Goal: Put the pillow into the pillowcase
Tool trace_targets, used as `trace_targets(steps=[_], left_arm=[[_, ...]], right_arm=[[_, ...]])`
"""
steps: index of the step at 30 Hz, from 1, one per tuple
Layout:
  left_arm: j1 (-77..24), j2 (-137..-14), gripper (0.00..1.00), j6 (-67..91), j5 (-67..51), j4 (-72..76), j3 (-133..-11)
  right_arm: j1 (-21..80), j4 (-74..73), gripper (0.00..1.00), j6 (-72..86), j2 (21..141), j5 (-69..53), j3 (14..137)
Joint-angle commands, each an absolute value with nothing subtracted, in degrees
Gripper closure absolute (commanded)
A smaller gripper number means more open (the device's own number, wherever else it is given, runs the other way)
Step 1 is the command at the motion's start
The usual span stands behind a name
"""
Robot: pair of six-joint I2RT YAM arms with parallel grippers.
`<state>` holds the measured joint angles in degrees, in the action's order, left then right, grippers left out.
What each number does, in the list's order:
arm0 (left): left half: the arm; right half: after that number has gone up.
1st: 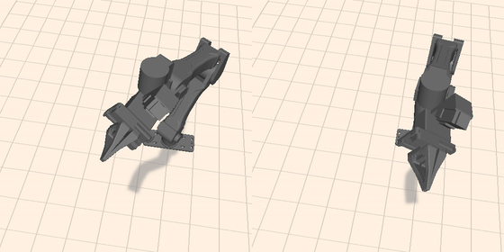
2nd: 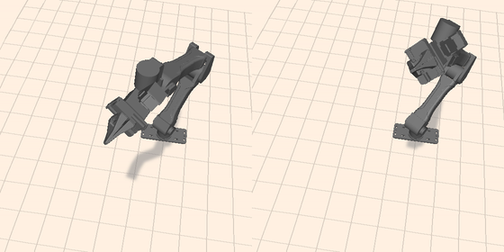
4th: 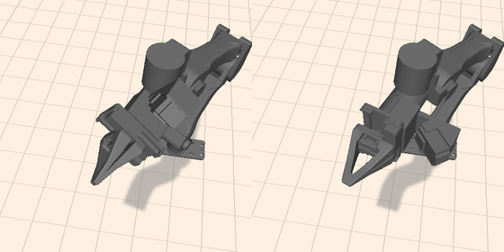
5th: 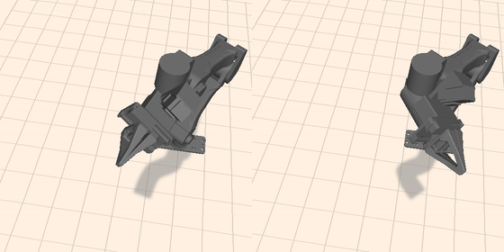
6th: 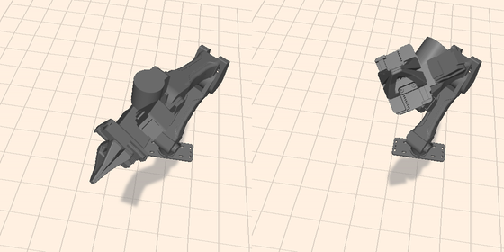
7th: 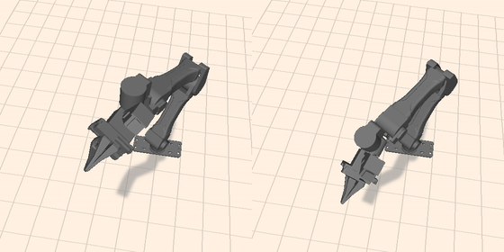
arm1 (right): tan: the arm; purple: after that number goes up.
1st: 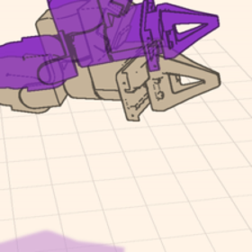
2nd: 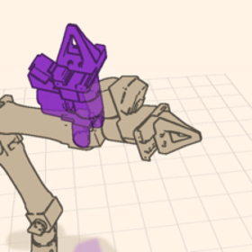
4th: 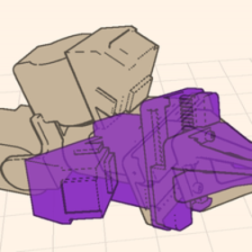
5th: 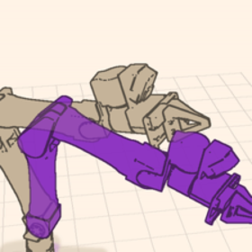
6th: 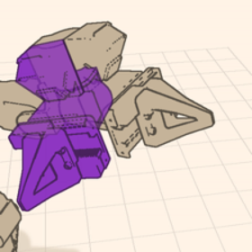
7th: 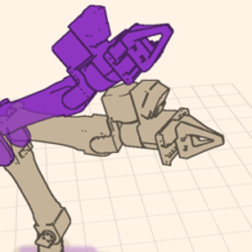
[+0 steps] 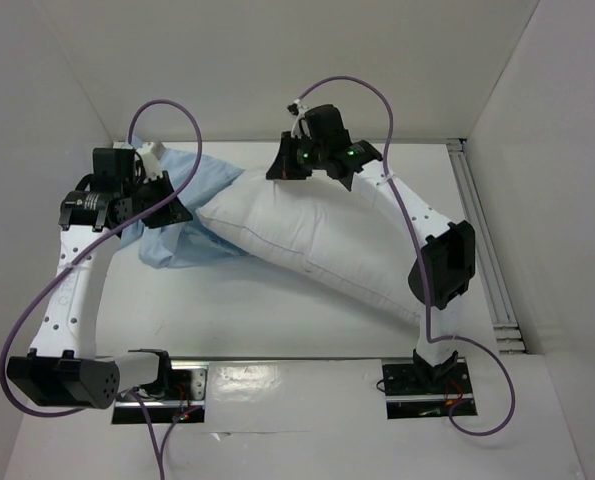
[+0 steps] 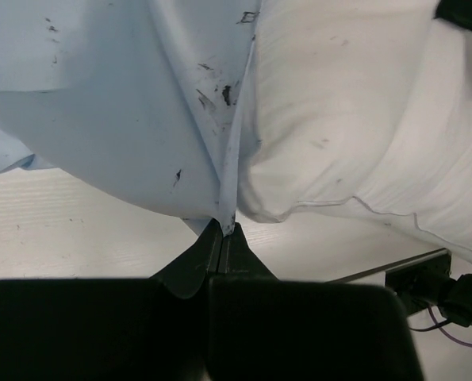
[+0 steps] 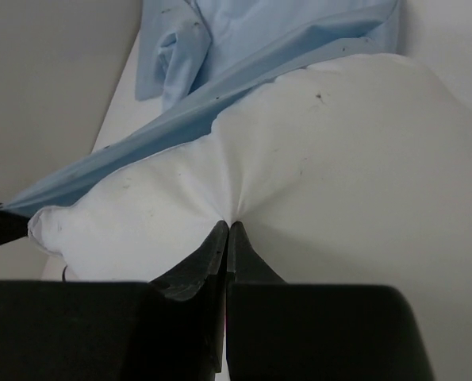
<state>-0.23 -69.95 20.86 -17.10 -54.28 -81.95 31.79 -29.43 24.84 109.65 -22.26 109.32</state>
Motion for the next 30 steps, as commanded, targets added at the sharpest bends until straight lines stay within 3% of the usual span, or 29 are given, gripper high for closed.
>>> trace_targets(steps=[1,11,18,20,21,22,25,28,29,30], left_arm=[[0.09,-67.68,1.00,18.98,-20.56,-54.49,-84.81],[0.09,-70.22,1.00,19.60,-27.95,-54.49,-88.24],[-2.29,-68.47,1.00,18.46,-30.85,-55.02,-76.66],[-2.29,-68.47,0.78,17.76,-28.84,-57.12,-75.15],[-2.29,-69.25,0.53,17.75,-28.31,-57.13,-75.15],[-2.81,-69.78,0.41,17.75,-27.60,-57.65,-76.80],[-2.81,-71.18,0.15,18.46,-26.11,-57.66,-80.06],[-2.81,-73.03,0.23,19.86,-21.46,-57.66,-84.19],[-2.81,-73.73,0.44,20.65,-19.10,-57.66,-84.81],[-2.81,-73.74,0.51,21.44,-17.77,-57.66,-85.34]], right_arm=[[35.50,-21.71,1.00,26.98,110.30,-14.78,106.98],[43.76,-16.35,1.00,29.27,108.29,-6.59,91.34],[44.30,-7.75,1.00,33.83,100.64,-2.64,82.80],[44.30,-6.42,1.00,33.84,100.11,-2.11,82.27],[44.30,-6.42,1.00,33.84,100.11,-2.81,82.27],[44.30,-7.29,1.00,33.84,100.80,-2.81,82.27],[44.30,-6.16,1.00,33.84,101.34,-4.39,80.78],[44.30,-4.40,1.00,34.89,101.34,-5.19,78.68],[44.30,-3.87,1.00,34.89,100.82,-5.79,78.14],[44.30,-3.87,1.00,35.41,100.81,-5.80,78.13]])
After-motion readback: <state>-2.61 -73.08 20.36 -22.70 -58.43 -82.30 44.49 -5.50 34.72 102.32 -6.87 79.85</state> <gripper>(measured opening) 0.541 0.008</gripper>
